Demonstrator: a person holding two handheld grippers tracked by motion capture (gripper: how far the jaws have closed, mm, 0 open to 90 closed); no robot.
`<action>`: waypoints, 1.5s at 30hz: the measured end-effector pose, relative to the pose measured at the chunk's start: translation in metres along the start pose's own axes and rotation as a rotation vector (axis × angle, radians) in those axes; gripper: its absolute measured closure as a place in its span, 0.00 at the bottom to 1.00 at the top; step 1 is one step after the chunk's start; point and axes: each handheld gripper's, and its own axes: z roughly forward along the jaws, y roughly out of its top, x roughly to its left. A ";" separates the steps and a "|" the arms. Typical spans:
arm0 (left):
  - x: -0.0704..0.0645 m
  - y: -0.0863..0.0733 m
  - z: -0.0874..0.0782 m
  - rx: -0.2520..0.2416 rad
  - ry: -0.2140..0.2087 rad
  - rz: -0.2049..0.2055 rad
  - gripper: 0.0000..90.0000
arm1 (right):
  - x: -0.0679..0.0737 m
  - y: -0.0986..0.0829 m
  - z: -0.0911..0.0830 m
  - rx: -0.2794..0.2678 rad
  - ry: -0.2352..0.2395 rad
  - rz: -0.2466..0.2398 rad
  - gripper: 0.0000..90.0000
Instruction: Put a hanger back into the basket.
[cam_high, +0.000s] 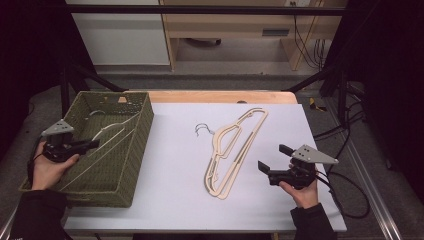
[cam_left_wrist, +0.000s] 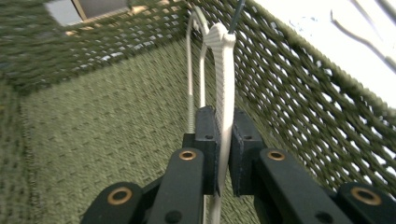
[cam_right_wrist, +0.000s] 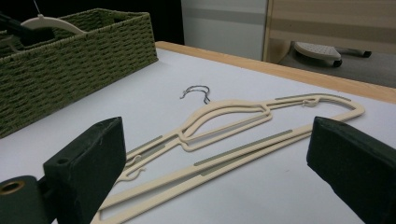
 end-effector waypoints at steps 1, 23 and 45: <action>-0.003 0.000 0.001 0.011 -0.005 0.011 0.92 | 0.000 0.000 0.000 0.000 -0.002 -0.001 0.06; -0.039 -0.009 0.028 0.211 -0.033 0.166 0.73 | 0.003 0.000 0.001 0.001 0.004 -0.009 0.06; -0.053 0.012 -0.017 -0.150 0.021 0.042 0.35 | 0.003 0.002 0.000 -0.007 0.008 -0.012 0.06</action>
